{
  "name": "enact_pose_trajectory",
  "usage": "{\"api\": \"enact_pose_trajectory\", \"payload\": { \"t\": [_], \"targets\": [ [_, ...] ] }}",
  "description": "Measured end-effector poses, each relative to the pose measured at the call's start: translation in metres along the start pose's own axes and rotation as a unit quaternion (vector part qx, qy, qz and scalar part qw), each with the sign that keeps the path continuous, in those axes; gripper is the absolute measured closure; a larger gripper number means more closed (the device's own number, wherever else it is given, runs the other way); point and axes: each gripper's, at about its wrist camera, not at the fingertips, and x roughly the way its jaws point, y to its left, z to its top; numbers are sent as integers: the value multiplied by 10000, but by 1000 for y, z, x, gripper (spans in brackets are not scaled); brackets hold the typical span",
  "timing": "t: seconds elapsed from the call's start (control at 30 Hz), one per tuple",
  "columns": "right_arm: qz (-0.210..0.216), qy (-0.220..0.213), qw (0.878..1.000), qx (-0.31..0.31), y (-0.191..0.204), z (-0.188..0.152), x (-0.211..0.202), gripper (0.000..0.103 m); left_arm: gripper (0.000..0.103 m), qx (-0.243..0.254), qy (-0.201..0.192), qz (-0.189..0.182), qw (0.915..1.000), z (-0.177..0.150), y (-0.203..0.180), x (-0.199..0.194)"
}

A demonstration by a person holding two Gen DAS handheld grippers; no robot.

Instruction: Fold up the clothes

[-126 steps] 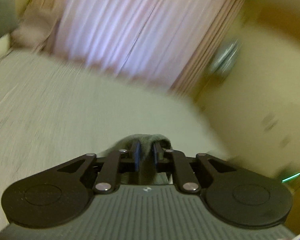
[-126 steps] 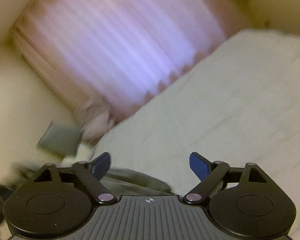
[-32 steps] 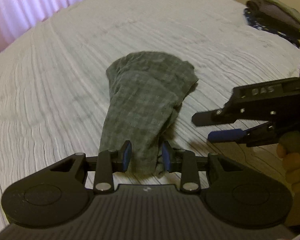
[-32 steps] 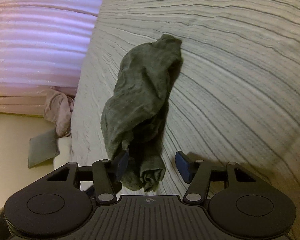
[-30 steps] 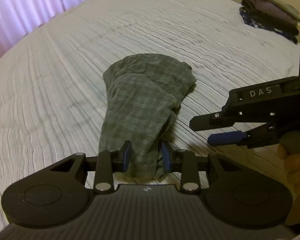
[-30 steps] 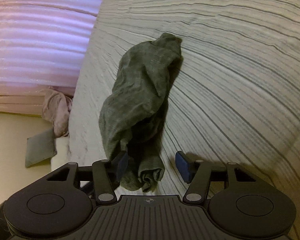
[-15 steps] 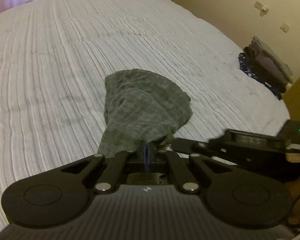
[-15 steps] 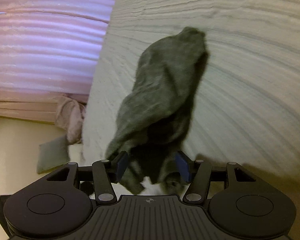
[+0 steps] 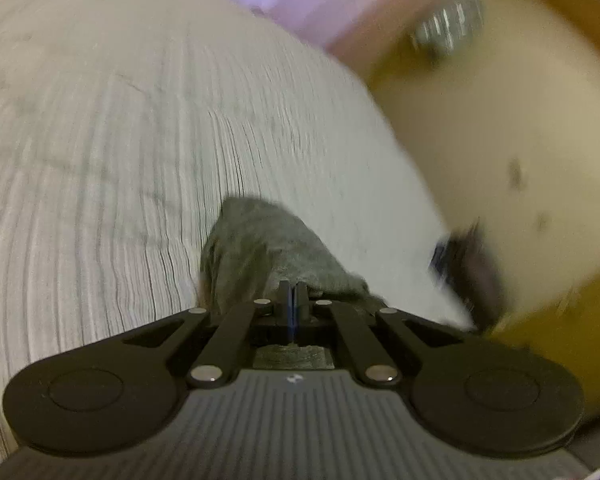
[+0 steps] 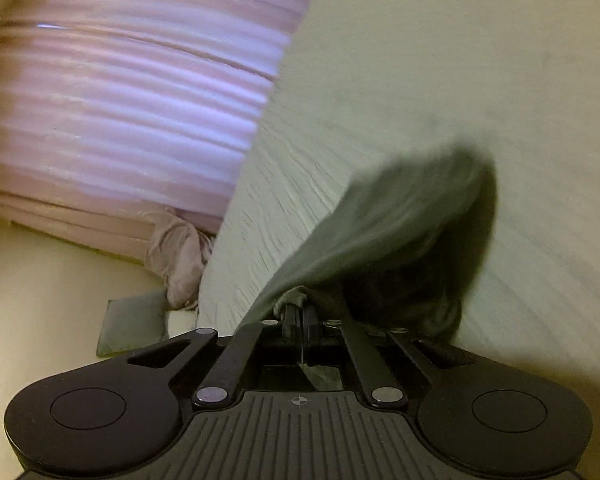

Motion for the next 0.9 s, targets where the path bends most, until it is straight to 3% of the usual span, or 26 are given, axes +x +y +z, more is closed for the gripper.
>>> {"api": "enact_pose_trajectory", "payload": {
  "t": [0.17, 0.23, 0.33, 0.4, 0.43, 0.47, 0.5, 0.6, 0.67, 0.77, 0.8, 0.83, 0.9],
  "targets": [
    [-195, -991, 9911, -866, 36, 57, -93, 103, 103, -934, -554, 81, 9941, -10, 16, -62],
    [-435, -1298, 9835, -1184, 46, 80, -127, 103, 103, -1218, -566, 588, 9892, -29, 28, -75],
    [-972, -807, 9831, -1323, 36, 94, -133, 103, 103, -1511, -378, 1358, 9784, -58, 46, -80],
    [-1393, -151, 9787, -1498, 20, 82, -115, 77, 103, -1594, -300, 1520, 9750, -71, 50, -73],
    [-1554, 148, 9732, -1686, 13, 66, -101, 31, 103, -1538, -271, 1574, 9751, -76, 50, -68],
    [-1693, 430, 9665, -1882, 6, 50, -88, 20, 103, -1460, -243, 1626, 9755, -80, 48, -62],
    [-1609, 762, 9585, -2225, 5, 26, -75, 20, 103, -1382, -215, 1678, 9758, -84, 47, -57],
    [-1169, 1779, 9188, -3325, 4, -53, -35, 20, 101, -1010, -118, 1989, 9747, -96, 46, -50],
    [-823, 2195, 8766, -4203, 14, -102, -18, 21, 99, -679, -49, 2279, 9713, -105, 47, -48],
    [-403, 2302, 8079, -5410, 26, -156, -6, 22, 78, 20, 54, 2849, 9585, -116, 51, -46],
    [-310, 2262, 7900, -5690, 27, -168, -4, 22, 68, 261, 86, 3028, 9527, -118, 54, -44],
    [-254, 2258, 7783, -5854, 27, -176, 2, 22, 62, 502, 118, 3204, 9459, -120, 56, -42],
    [-250, 2297, 7752, -5880, 22, -181, 15, 27, 61, 698, 176, 3376, 9385, -121, 71, -36]
  ]
}}
